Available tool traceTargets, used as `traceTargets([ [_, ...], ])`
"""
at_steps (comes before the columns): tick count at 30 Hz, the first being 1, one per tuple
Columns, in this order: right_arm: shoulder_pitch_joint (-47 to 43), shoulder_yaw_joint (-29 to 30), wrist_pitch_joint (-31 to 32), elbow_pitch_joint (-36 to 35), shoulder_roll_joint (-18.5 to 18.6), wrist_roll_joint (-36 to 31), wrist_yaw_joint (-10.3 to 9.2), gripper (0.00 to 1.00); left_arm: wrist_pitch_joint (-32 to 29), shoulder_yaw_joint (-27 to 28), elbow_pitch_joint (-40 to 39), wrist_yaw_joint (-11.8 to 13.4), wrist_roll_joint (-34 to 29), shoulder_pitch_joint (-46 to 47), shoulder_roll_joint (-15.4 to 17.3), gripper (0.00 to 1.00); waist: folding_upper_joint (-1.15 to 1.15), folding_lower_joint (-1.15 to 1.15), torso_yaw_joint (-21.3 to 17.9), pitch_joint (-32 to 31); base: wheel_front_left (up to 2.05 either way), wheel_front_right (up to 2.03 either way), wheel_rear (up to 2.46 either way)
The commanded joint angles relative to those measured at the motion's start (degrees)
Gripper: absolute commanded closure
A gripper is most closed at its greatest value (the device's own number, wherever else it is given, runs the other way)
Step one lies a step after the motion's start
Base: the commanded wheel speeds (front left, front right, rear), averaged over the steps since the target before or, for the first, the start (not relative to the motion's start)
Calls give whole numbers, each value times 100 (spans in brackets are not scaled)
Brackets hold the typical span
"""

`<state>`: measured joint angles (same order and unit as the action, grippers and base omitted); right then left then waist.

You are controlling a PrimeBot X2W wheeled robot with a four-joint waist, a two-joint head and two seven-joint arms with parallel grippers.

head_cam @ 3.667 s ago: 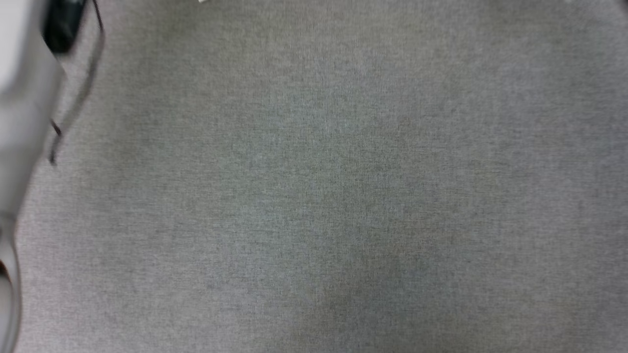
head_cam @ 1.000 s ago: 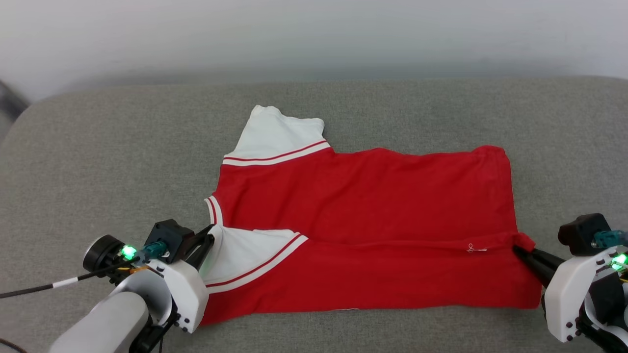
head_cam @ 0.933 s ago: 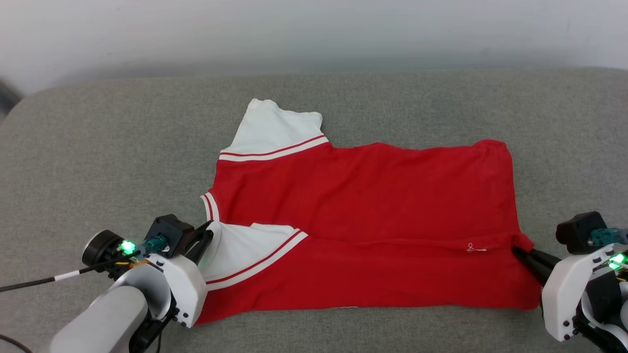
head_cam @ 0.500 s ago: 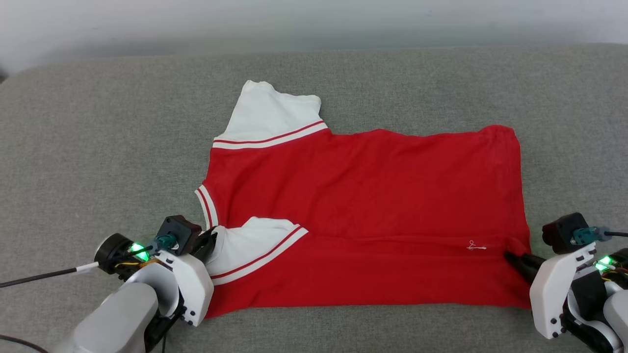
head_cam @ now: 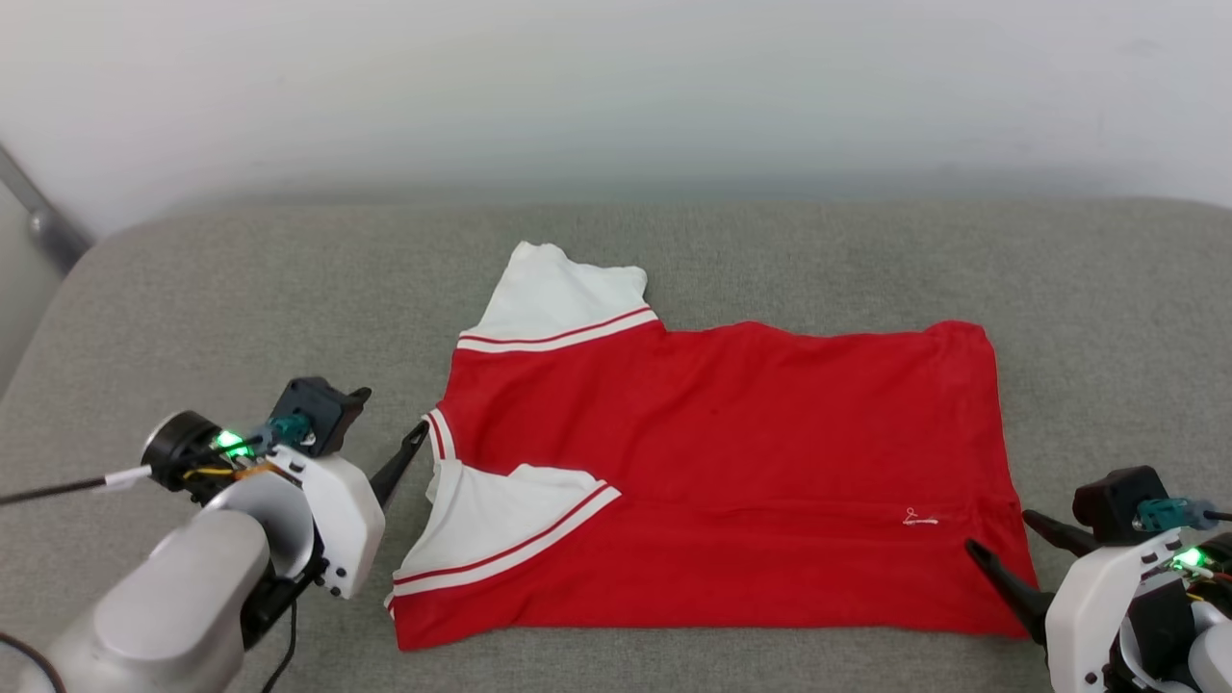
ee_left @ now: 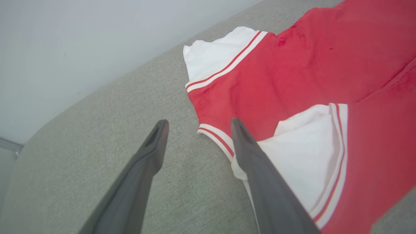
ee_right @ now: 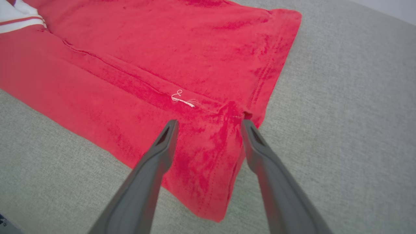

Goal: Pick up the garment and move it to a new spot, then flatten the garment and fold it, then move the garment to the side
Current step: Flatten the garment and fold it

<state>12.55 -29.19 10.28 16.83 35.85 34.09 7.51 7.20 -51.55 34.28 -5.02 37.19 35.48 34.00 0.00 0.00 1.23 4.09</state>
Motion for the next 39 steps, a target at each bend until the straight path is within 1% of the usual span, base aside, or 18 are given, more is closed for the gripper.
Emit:
traceTargets([
  [1, -129, 56, 32, -87, -62, -15, -4, 0, -283, -28, -199, -6, 1, 175, 138, 0, 0, 0, 29, -157, 0, 0, 0],
  [2, -129, 56, 32, -87, -62, -15, -4, 0, -283, -28, -199, -6, 1, 175, 138, 0, 0, 0, 29, -157, 0, 0, 0],
  [3, -149, 84, 55, -111, -76, -13, -4, 0, -492, -59, -296, -36, 45, 224, 172, 0, 0, 0, 31, -187, 0, 0, 0],
  [9, -185, 193, 153, -185, -141, -112, -4, 0, -2260, -282, -892, -193, 719, 458, 382, 0, 0, 0, 15, -258, 0, 0, 0],
  [11, -159, 198, 172, -196, -177, -138, -4, 0, -2823, -359, -1059, -205, 1010, 493, 421, 0, 0, 0, 1, -256, 0, 0, 0],
  [15, -112, 131, 220, -199, -249, -159, -4, 0, -3854, -658, -1267, -230, 1339, 606, 541, 0, 0, 0, -65, -241, 0, 0, 0],
  [19, -9, 31, 277, -180, -258, -133, -4, 0, -4630, -903, -1353, -229, 1546, 638, 639, 0, 0, 0, -161, -197, 0, 0, 0],
  [22, 82, -22, 299, -152, -265, -108, -4, 0, -5049, -1004, -1383, -232, 1770, 560, 626, 0, 0, 0, -239, -140, 0, 0, 0],
  [23, 169, -77, 297, -116, -273, -92, -4, 0, -5304, -1084, -1380, -220, 1896, 473, 596, 0, 0, 0, -308, -74, 0, 0, 0],
  [26, 241, -117, 273, -70, -293, -84, -4, 0, -5420, -1194, -1308, -199, 1844, 453, 562, 0, 0, 0, -362, -1, 0, 0, 0],
  [29, 313, -166, 270, -33, -309, -70, -4, 0, -5472, -1261, -1153, -152, 1840, 381, 462, 0, 0, 0, -402, 69, 0, 0, 0],
  [34, 441, -250, 250, 22, -321, -31, -4, 0, -5501, -1449, -884, -173, 1758, 277, 371, 0, 0, 0, -470, 145, 0, 0, 0],
  [35, 492, -245, 219, 23, -317, -45, -4, 0, -5474, -1452, -849, -178, 1778, 257, 348, 7, 0, 0, -481, 146, 0, 0, 0],
  [36, 531, -250, 209, 33, -314, -50, -4, 0, -5438, -1453, -817, -183, 1791, 241, 322, 81, 0, 0, -488, 140, 0, 0, 0],
  [37, 552, -263, 200, 42, -304, -46, -4, 0, -5433, -1465, -787, -188, 1806, 233, 296, 100, 0, 0, -490, 128, 0, 0, 0],
  [39, 624, -304, 207, 42, -259, -47, -4, 0, -5451, -1515, -758, -200, 1849, 221, 278, 100, 0, 0, -493, 86, 0, 0, 0],
])
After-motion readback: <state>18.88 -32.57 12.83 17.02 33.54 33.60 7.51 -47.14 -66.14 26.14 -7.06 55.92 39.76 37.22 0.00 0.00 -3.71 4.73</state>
